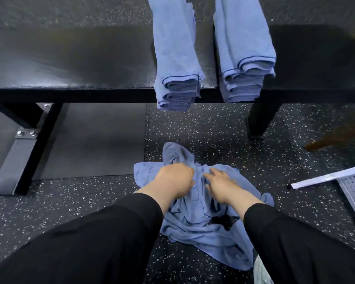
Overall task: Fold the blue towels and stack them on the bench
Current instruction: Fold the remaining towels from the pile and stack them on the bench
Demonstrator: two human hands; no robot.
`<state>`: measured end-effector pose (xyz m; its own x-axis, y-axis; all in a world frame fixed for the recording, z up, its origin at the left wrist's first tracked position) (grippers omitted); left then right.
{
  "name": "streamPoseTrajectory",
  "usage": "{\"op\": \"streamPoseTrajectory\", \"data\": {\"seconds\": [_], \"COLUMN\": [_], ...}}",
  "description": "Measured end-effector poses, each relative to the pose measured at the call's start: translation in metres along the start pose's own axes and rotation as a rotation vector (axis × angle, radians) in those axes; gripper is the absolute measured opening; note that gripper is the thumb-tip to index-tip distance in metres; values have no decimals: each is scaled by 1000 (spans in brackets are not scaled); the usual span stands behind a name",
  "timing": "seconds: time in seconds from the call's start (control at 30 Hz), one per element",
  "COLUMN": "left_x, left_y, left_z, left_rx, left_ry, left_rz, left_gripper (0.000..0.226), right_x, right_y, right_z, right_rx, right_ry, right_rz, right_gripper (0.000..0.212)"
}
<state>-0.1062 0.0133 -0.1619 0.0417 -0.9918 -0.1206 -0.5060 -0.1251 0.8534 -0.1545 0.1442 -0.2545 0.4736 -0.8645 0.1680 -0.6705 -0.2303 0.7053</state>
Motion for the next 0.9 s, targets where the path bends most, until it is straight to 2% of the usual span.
{"op": "streamPoseTrajectory", "data": {"seconds": [0.17,0.3,0.43,0.5,0.6,0.7,0.77,0.9], "left_x": [9,17,21,22,22,20,17,6], "left_y": [-4,-5,-6,-7,-4,3,12,37], "left_z": [12,16,13,11,6,1,-6,-28], "left_rx": [-11,6,10,15,14,13,1,-64], "left_ry": [18,54,62,62,59,54,48,23], "left_rz": [-18,-64,-79,-81,-66,-53,-57,-87], "left_gripper": [32,29,32,30,30,32,32,32], "right_x": [2,10,11,10,3,-3,-10,-11], "right_y": [-4,3,-5,-3,17,41,49,65], "right_z": [26,32,28,25,16,-2,-12,-42], "right_rx": [49,-23,23,-36,-273,-456,-453,-406], "right_ry": [-83,-83,-106,-138,-168,-183,-249,-255], "right_rz": [5,-22,-36,-20,67,375,539,607], "right_gripper": [59,56,57,50,23,24,37,20]}}
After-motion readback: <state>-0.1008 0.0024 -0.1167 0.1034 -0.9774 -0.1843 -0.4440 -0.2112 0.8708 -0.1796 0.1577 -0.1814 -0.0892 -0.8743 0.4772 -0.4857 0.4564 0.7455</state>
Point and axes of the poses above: each hand's wrist, its own z-axis towards the middle knuckle, its own y-axis out of the back of the hand, x = y × z, the point moved 8 cm from there along z, towards the middle knuckle, and after that the axes turned 1 degree about -x, right-handed, at the moved point
